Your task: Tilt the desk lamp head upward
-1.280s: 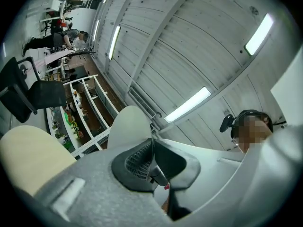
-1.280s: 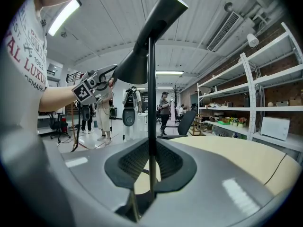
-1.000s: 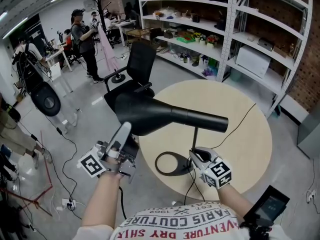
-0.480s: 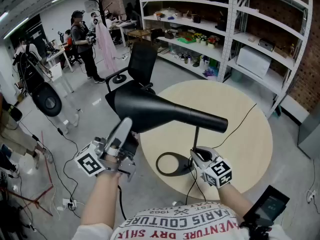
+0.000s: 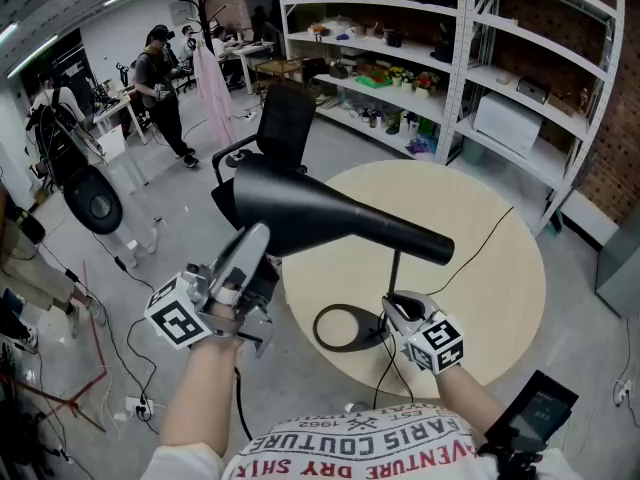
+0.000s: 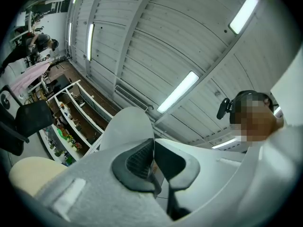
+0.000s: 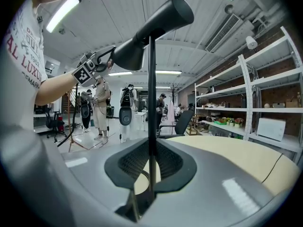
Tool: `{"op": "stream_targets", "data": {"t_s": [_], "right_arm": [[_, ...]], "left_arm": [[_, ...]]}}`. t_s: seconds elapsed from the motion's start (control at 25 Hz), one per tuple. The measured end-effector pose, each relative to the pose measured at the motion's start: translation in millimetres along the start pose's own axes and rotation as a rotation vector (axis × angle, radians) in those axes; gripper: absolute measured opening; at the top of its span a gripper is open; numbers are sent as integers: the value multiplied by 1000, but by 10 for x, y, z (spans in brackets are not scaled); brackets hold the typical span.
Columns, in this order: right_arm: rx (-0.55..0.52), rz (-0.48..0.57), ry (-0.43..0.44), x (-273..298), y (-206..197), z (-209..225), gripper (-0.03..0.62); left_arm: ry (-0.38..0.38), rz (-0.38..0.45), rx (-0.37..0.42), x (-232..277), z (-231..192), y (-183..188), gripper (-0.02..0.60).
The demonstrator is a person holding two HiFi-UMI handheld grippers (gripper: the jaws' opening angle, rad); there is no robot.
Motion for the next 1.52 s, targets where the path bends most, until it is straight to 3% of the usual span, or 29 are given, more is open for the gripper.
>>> {"op": "stream_targets", "data": {"t_s": [1.16, 1.24, 1.32, 1.52], "right_arm": [[-22, -26, -26, -9, 82, 118, 43], [-16, -27, -26, -11, 80, 136, 44], [-8, -22, -19, -23, 62, 147, 48], [20, 26, -27, -176, 224, 175, 89]], "left_arm": [[-24, -49, 126, 430, 171, 171, 17], [-38, -40, 139, 428, 164, 167, 22], [-43, -26, 132, 384, 144, 169, 71], [15, -37, 166, 122, 116, 155, 103]]}}
Point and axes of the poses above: the fingertips, and each gripper's own axes: x forward along the fingers, z to its right, y out of its top, the point moved 1 cm from there along -x, backward along the fingers, and after that the axes turned 1 degree about -y, right-handed, at the moved point
